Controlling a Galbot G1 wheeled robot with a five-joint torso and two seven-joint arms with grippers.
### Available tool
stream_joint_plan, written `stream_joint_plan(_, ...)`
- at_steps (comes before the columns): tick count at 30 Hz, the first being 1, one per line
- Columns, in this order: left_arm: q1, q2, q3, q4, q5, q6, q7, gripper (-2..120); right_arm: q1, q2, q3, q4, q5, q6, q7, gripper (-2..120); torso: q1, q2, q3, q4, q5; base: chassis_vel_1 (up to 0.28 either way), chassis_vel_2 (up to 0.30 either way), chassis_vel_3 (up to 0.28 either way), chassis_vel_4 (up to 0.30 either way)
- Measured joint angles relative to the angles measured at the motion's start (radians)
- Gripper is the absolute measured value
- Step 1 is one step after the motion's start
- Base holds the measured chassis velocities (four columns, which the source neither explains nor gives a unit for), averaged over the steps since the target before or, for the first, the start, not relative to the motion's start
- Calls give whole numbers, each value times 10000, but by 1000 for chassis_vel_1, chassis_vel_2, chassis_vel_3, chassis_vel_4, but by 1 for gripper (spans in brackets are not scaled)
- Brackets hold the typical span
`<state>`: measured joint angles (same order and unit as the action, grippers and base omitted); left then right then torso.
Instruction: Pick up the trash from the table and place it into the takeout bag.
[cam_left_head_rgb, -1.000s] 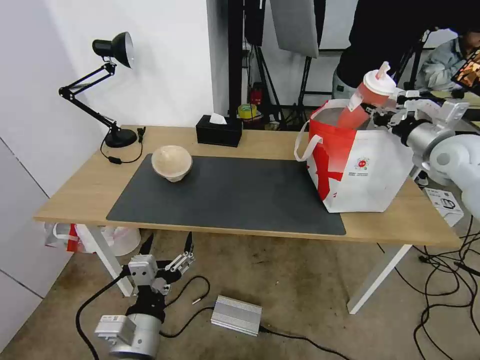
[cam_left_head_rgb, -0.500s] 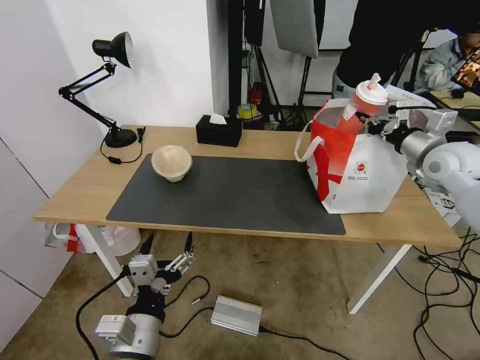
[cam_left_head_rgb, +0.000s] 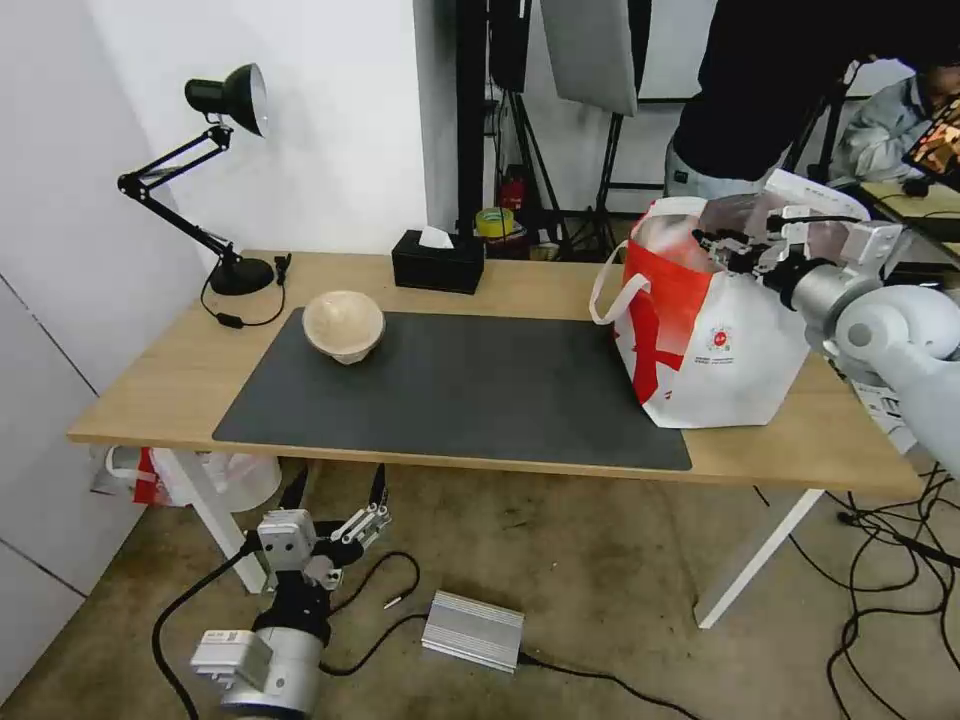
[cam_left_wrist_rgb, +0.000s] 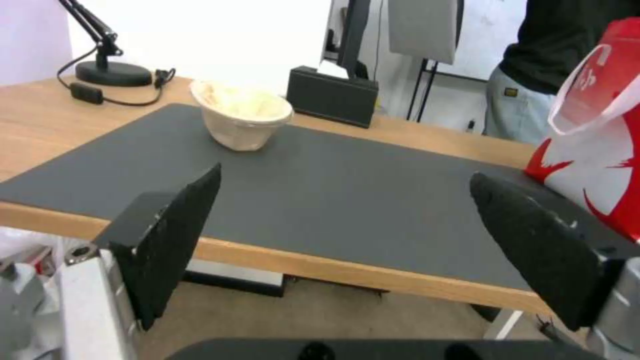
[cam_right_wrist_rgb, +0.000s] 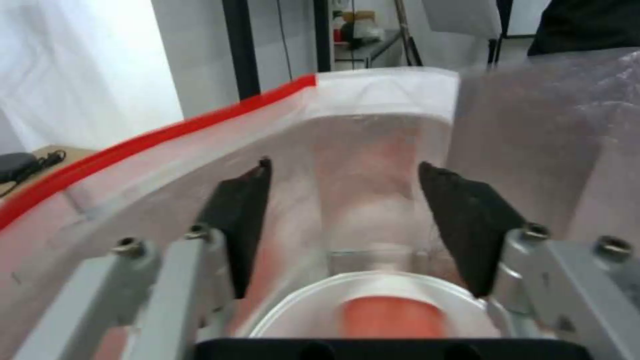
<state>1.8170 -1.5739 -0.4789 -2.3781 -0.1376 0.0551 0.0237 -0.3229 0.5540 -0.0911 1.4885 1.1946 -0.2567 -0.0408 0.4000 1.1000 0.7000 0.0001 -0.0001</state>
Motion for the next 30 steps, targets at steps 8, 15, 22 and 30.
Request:
stream_joint_plan(8, 19, 1, 21, -14, 12, 0, 2, 100, -10, -193, -56, 341, -34, -1, 12, 95, 0, 0, 0, 0, 1, 0, 0, 0, 0)
stream_joint_plan(15, 41, -1, 35, -28, 41, 0, 6, 100, -131, -314, -4, 547, -145, -1, 7, 100, 0, 0, 0, -1, 0, 0, 0, 0, 0)
stream_joint_plan(22, 76, -13, 51, -40, 67, -1, 11, 100, -459, -434, 313, 887, -171, 33, 6, 100, -1, 0, 0, -2, 1, 0, 0, 0, 0)
stream_joint_plan(30, 101, -21, 46, -52, 81, -19, 11, 100, -669, -483, 616, 1110, -172, 100, 42, 100, 0, 0, 0, -1, 1, 0, 0, 0, 0)
